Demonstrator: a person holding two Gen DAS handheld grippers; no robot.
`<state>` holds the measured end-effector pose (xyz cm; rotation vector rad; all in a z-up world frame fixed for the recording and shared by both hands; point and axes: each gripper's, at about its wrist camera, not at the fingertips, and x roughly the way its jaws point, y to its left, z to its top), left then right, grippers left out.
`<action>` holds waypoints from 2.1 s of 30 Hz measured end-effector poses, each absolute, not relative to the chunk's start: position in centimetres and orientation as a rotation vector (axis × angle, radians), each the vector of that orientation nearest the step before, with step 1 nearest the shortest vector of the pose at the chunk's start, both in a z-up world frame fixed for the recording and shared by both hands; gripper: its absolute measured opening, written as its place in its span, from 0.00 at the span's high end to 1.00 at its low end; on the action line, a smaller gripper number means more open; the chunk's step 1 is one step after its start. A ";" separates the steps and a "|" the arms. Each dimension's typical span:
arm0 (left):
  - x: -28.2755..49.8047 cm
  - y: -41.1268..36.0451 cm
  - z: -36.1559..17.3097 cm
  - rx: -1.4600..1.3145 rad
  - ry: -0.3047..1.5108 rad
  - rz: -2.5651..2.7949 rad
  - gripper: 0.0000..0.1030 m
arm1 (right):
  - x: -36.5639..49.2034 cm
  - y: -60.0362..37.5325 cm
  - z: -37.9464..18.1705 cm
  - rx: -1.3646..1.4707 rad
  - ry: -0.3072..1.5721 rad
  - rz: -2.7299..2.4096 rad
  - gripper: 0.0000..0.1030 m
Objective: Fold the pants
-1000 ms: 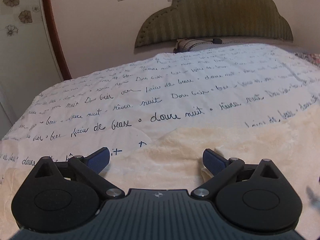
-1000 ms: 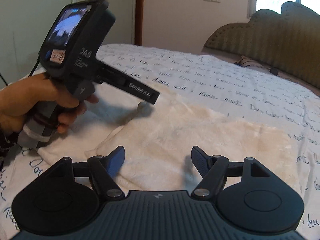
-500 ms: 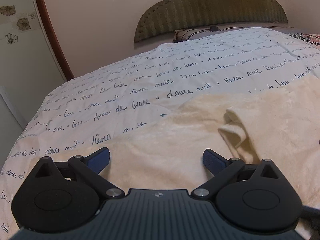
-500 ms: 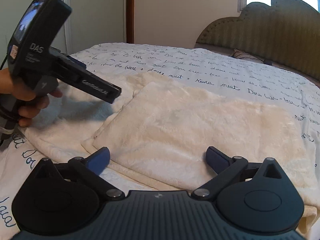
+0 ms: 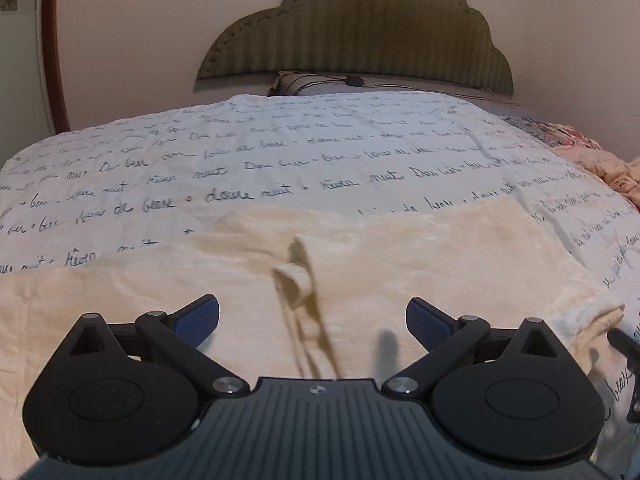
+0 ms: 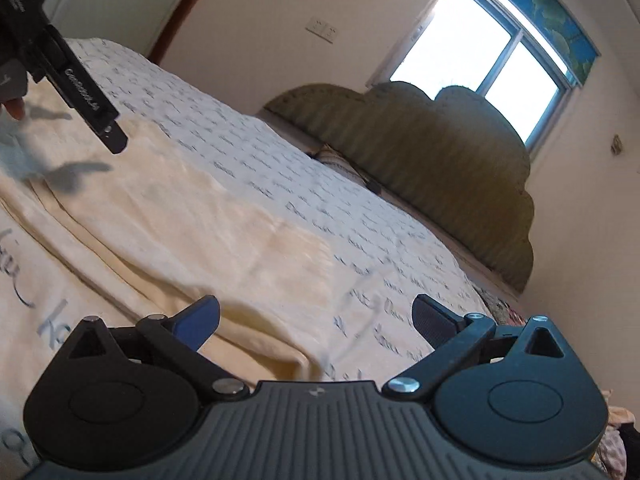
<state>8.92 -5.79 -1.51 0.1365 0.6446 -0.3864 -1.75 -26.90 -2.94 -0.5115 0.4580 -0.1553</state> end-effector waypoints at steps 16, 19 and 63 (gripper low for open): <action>8.3 -8.8 -3.3 0.273 0.646 -0.369 0.01 | -1.0 -29.6 -5.4 -0.563 0.508 -0.241 0.00; 8.5 -8.6 -4.0 0.258 0.677 -0.395 0.00 | -0.4 -32.6 -5.1 -0.359 0.515 -0.308 0.00; 6.6 5.7 -0.7 0.196 0.622 -0.031 0.01 | 2.7 -24.2 -1.6 -0.096 0.498 0.205 0.63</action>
